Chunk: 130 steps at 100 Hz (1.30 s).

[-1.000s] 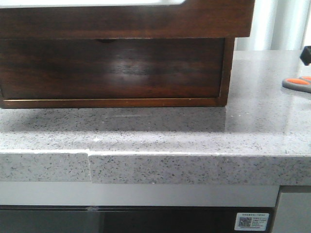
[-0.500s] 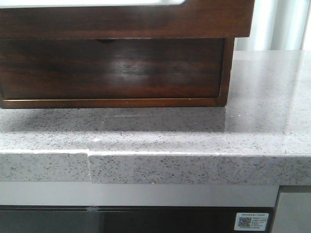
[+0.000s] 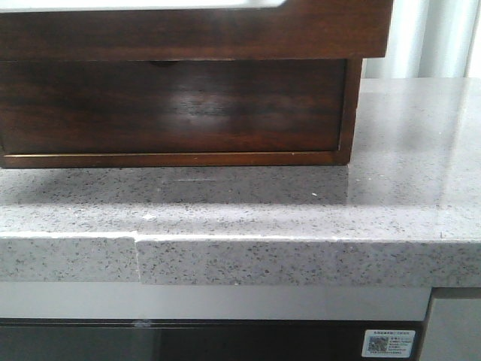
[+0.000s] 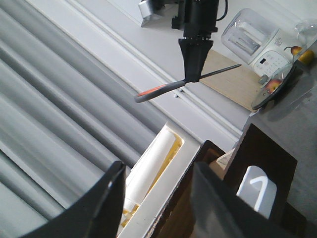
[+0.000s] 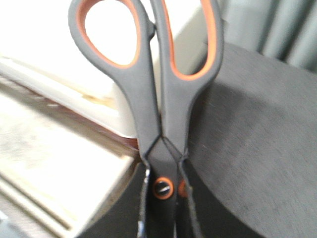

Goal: Put scissors in drawer with both arms
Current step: 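Lift the scissors with the right gripper and carry them to the drawer, then lower the scissors into the open drawer and open the right gripper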

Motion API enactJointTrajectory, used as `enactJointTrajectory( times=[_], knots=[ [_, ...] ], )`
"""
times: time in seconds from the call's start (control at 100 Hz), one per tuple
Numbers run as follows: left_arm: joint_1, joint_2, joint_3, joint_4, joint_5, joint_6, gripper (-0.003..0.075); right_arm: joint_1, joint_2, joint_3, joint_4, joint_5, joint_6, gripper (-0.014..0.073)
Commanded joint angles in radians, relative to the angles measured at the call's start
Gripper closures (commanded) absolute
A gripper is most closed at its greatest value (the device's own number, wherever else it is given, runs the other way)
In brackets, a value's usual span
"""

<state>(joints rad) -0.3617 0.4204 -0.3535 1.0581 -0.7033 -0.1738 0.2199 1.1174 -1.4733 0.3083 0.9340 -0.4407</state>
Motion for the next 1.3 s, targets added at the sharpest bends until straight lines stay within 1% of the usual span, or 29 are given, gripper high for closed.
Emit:
enactJointTrajectory(
  times=[0.0,0.23,0.42,0.51,0.67,0.91,0.95,1.0,1.05,1.07,1.09,1.1,1.17,1.22,1.29],
  knots=[
    [-0.007,0.007,-0.028,-0.060,-0.031,-0.014,0.0425,0.081,-0.012,-0.036,0.023,-0.107,-0.083,0.0666],
    [-0.007,0.007,-0.028,-0.060,-0.031,-0.014,0.0425,0.288,0.089,-0.036,0.023,-0.156,-0.236,0.0666],
    [-0.007,0.007,-0.028,-0.060,-0.002,-0.014,0.0425,0.408,0.202,-0.036,0.023,-0.237,-0.380,0.0666],
    [-0.007,0.007,-0.028,-0.060,-0.002,-0.014,0.0425,0.427,0.251,-0.036,0.018,-0.255,-0.398,0.0666],
    [-0.007,0.007,-0.028,-0.060,-0.002,-0.014,0.0426,0.427,0.312,-0.036,0.007,-0.266,-0.424,0.0666],
    [-0.007,0.007,-0.028,-0.060,-0.002,-0.014,0.0426,0.427,0.338,-0.036,0.007,-0.264,-0.424,0.0659],
    [-0.007,0.007,-0.028,-0.060,-0.002,-0.014,0.0426,0.427,0.338,-0.036,0.007,-0.264,-0.424,0.0637],
    [-0.007,0.007,-0.028,-0.060,-0.002,-0.014,0.0426,0.427,0.338,-0.036,0.007,-0.264,-0.424,0.0585],
    [-0.007,0.007,-0.028,-0.060,-0.002,-0.014,0.0426,0.427,0.338,-0.036,0.007,-0.264,-0.424,0.0502],
    [-0.007,0.007,-0.028,-0.060,-0.002,-0.014,0.0426,0.427,0.338,-0.036,0.007,-0.264,-0.424,0.0447],
    [-0.007,0.007,-0.028,-0.060,-0.002,-0.014,0.0426,0.427,0.338,-0.036,0.007,-0.264,-0.424,0.0421],
    [-0.007,0.007,-0.028,-0.060,-0.002,-0.014,0.0426,0.427,0.338,-0.036,0.007,-0.266,-0.424,0.0394],
    [-0.007,0.007,-0.028,-0.060,-0.002,-0.014,0.0426,0.427,0.338,-0.036,0.007,-0.265,-0.424,0.0293],
    [-0.007,0.007,-0.028,-0.060,-0.007,-0.014,0.0426,0.427,0.338,-0.036,0.007,-0.265,-0.424,0.0265],
    [-0.007,0.004,-0.028,-0.060,-0.008,-0.014,0.0426,0.427,0.333,-0.036,0.007,-0.258,-0.423,0.0270]
  ],
)
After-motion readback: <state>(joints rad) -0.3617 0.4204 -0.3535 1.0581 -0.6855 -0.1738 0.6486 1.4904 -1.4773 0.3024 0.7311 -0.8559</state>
